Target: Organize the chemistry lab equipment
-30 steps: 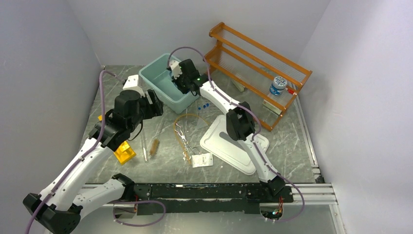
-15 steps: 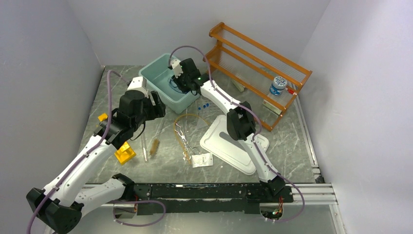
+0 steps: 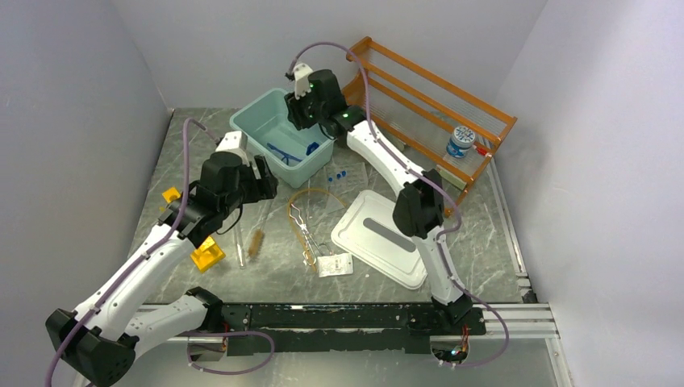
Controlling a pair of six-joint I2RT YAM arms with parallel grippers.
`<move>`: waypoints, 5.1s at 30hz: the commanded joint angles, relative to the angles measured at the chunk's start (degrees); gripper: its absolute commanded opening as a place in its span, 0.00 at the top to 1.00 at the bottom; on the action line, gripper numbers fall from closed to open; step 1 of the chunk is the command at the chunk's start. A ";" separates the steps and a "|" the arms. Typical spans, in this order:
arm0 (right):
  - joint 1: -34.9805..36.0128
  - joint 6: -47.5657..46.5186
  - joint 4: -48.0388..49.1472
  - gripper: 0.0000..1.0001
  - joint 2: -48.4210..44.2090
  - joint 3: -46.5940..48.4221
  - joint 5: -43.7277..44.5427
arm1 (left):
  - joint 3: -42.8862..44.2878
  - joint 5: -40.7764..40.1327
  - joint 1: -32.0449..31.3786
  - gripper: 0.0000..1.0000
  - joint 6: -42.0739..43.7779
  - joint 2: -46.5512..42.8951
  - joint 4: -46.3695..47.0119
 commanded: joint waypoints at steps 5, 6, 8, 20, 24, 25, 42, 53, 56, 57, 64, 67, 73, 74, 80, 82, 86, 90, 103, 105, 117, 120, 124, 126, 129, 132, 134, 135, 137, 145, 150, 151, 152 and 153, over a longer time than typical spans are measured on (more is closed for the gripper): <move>-0.28 13.20 0.77 0.50 -17.52 -13.68 2.25 | -3.86 7.18 0.42 0.21 0.17 1.28 -0.61; -0.27 14.79 1.30 0.48 -20.58 -18.03 3.52 | -4.96 7.78 0.42 0.21 -0.20 1.45 -0.52; -0.23 18.39 2.88 0.43 -27.67 -27.81 6.06 | -7.12 9.49 0.42 0.21 -1.05 1.56 0.39; 9.60 33.66 6.94 0.40 -47.23 -67.81 8.18 | -13.87 11.76 0.42 0.21 -6.46 4.09 6.89; 16.06 38.03 9.51 0.53 -39.84 -67.80 11.86 | -14.49 6.77 0.42 0.22 -7.95 1.06 7.23; 17.27 38.97 9.58 0.54 -37.85 -67.03 13.52 | -14.54 6.15 0.45 0.22 -8.10 0.42 7.20; 21.41 45.15 0.28 0.61 -18.31 -51.83 28.30 | -14.71 3.93 0.51 0.22 -6.84 -2.20 6.51; 21.42 45.32 -2.75 0.68 -14.63 -49.29 29.01 | -14.94 2.33 0.60 0.22 -6.49 -2.39 6.54; 21.40 44.67 -2.58 0.78 -14.39 -48.92 27.90 | -14.99 1.72 0.60 0.22 -6.79 -2.74 6.33; 21.41 44.34 -2.30 0.82 -14.60 -49.10 27.36 | -14.99 1.59 0.60 0.22 -6.92 -2.85 6.22; 21.34 41.43 0.45 0.95 -21.19 -54.44 23.27 | -14.64 -1.33 1.00 0.21 -9.55 -4.38 3.30; 21.33 38.72 3.02 0.96 -25.58 -58.54 19.91 | -14.40 1.33 2.30 0.20 -10.96 -4.71 3.12; 21.27 34.35 9.47 0.97 -35.46 -68.31 14.97 | -13.44 9.74 3.71 0.18 -13.17 -5.25 4.13; 21.28 33.67 11.27 0.97 -37.27 -70.54 14.06 | -13.39 11.73 3.76 0.18 -13.08 -5.34 4.94; 21.24 31.02 22.31 0.98 -45.34 -77.45 7.78 | -9.49 21.67 5.44 0.16 -7.27 -3.38 4.43; 21.23 30.57 24.96 0.98 -47.63 -78.42 5.73 | -8.94 26.43 6.02 0.15 -7.86 -2.81 4.74; 21.26 30.69 30.32 0.99 -51.00 -80.18 5.78 | -12.96 34.79 6.14 0.16 -14.58 -2.20 10.60; 21.19 31.36 34.81 0.99 -52.99 -80.78 6.37 | -17.22 36.43 6.14 0.21 -20.87 -2.43 16.69; 21.23 32.05 40.16 1.00 -51.83 -80.34 5.77 | -19.25 32.18 6.14 0.74 -23.13 -3.39 21.09; 21.25 32.30 40.38 0.99 -51.68 -80.22 5.52 | -19.04 31.83 6.14 0.91 -22.68 -2.92 21.21; 18.95 33.67 37.54 0.36 -65.91 -82.36 10.58 | 3.82 22.63 6.21 0.95 -14.40 7.61 9.33; 18.79 34.37 35.88 0.36 -69.80 -83.96 12.41 | 11.18 20.73 6.31 0.95 -17.79 14.51 7.48; 18.76 35.12 32.98 0.37 -73.27 -85.87 14.79 | 21.10 13.12 6.31 0.95 -23.43 25.61 3.38; 18.77 35.54 32.29 0.37 -74.81 -87.05 15.08 | 24.65 8.78 6.58 0.95 -26.73 30.55 3.46; 18.76 36.43 30.72 0.37 -77.14 -88.64 15.71 | 32.09 3.66 7.43 0.95 -30.19 38.84 -0.35; 18.72 37.09 29.77 0.37 -79.12 -90.35 16.96 | 38.01 3.25 8.63 0.95 -32.79 45.93 -3.99; 18.71 37.07 29.16 0.37 -79.93 -90.89 17.75 | 40.94 2.76 9.12 0.95 -34.17 49.87 -5.76; 18.71 37.01 28.81 0.37 -80.20 -91.04 18.27 | 43.18 2.11 9.43 0.95 -34.62 52.03 -8.31; 18.72 36.81 28.60 0.38 -80.69 -91.50 19.32 | 47.51 0.99 10.25 0.95 -34.16 56.45 -13.39; 18.72 36.35 28.41 0.39 -79.30 -91.44 22.78 | 54.58 4.21 12.99 0.95 -34.06 67.52 -23.97; 18.82 37.39 28.89 0.40 -77.95 -91.49 22.67 | 59.71 0.99 13.08 0.95 -34.09 72.57 -30.16; 18.83 38.16 29.77 0.40 -77.64 -91.72 22.13 | 60.61 0.42 13.08 0.95 -34.41 73.34 -31.15; 18.83 38.68 30.91 0.40 -77.34 -92.10 21.42 | 61.28 0.13 13.08 0.95 -34.60 74.13 -31.82; 18.87 39.46 31.55 0.41 -76.78 -92.42 21.27 | 61.98 -0.06 13.08 0.95 -34.84 74.81 -32.45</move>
